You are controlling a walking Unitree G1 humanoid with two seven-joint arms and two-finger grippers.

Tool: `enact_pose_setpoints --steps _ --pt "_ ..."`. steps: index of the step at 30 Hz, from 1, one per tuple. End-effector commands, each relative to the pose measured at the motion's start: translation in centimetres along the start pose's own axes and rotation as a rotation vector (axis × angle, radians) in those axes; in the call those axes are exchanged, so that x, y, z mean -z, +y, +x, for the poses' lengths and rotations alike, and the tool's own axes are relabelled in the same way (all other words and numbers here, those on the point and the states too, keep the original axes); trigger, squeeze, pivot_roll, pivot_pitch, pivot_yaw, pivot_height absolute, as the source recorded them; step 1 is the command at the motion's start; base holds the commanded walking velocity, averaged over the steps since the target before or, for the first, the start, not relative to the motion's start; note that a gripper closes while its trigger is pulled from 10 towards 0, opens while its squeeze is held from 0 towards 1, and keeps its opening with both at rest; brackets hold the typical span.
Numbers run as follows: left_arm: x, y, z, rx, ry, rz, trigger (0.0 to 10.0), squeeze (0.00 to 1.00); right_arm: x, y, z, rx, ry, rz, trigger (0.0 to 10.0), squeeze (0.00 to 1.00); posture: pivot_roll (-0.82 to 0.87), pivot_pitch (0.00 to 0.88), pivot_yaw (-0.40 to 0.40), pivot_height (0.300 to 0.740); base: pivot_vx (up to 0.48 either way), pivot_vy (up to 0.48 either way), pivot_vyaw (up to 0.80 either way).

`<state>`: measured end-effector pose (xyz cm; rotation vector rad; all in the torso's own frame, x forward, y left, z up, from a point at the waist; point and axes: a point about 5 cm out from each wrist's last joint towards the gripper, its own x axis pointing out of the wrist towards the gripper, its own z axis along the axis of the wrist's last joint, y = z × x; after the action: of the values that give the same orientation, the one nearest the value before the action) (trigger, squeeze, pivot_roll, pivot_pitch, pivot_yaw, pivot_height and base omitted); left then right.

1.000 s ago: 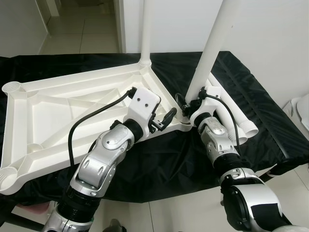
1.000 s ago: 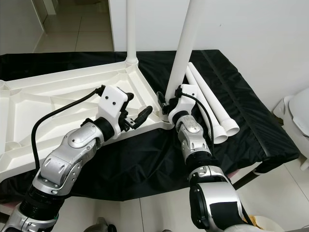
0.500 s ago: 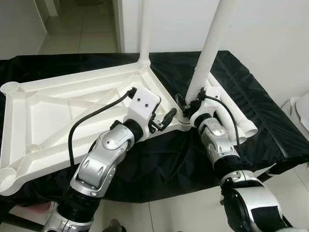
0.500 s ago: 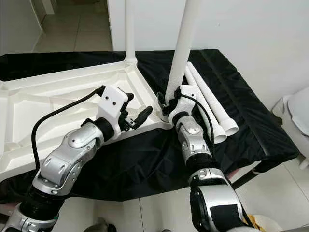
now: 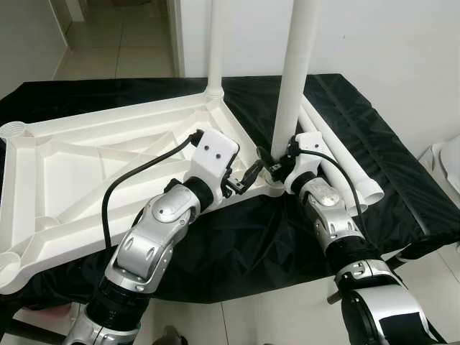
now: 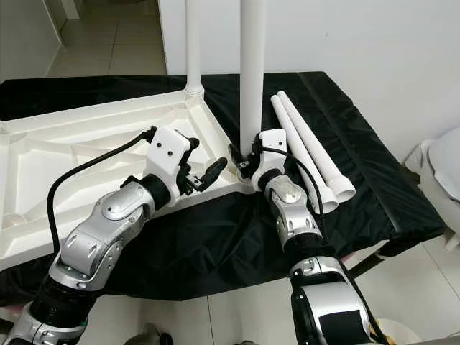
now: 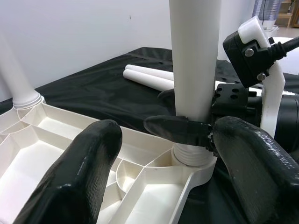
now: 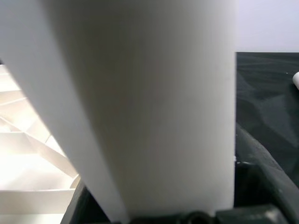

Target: Building children table

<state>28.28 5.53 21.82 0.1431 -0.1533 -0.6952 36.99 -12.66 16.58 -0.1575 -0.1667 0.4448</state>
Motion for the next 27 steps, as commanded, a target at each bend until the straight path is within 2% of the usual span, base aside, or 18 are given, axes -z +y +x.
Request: enact_pose_setpoints --steps 1,2,5,7,10,12,16,27 --pt "-0.3 -0.1 -0.1 0.009 -0.005 0.011 10.0 0.0 1.6 0.4 -0.6 -0.019 0.071 0.041 10.0 0.0 0.01 0.094 -0.024 0.74 0.0 0.0 0.0" --pt "-0.3 -0.1 -0.1 0.008 -0.006 0.011 10.0 0.0 2.1 0.3 -0.7 0.012 0.095 0.115 10.0 0.0 0.01 0.095 -0.023 0.74 0.0 0.0 0.0" --pt "-0.4 -0.1 -0.1 0.007 -0.006 0.012 10.0 0.0 2.3 0.3 -0.7 0.022 0.105 0.14 10.0 0.0 0.01 0.095 -0.023 0.74 0.0 0.0 0.0" --pt "-0.4 -0.1 -0.1 0.007 -0.007 0.012 10.0 0.0 2.8 0.1 -0.9 0.062 0.124 0.204 10.0 0.0 0.01 0.096 -0.022 0.74 0.0 0.0 0.0" --pt "-0.5 -0.1 -0.2 0.007 -0.009 0.012 10.0 0.0 3.2 0.0 -1.0 0.095 0.138 0.254 10.0 0.0 0.01 0.098 -0.02 0.74 0.0 0.0 0.0" --pt "-0.5 -0.1 -0.2 0.007 -0.009 0.012 10.0 0.0 3.2 0.0 -1.0 0.095 0.138 0.254 10.0 0.0 0.01 0.098 -0.02 0.74 0.0 0.0 0.0" --pt "-0.6 -0.1 -0.1 0.011 -0.013 0.01 10.0 0.0 3.9 -0.3 -1.2 0.149 0.167 0.313 10.0 0.0 0.01 0.099 -0.017 0.74 0.0 0.0 0.0" --pt "-0.7 -0.2 -0.2 0.01 -0.014 0.006 10.0 0.0 4.3 0.3 -1.5 0.132 0.195 0.288 10.0 0.0 0.01 0.109 -0.02 0.74 0.0 0.0 0.0"
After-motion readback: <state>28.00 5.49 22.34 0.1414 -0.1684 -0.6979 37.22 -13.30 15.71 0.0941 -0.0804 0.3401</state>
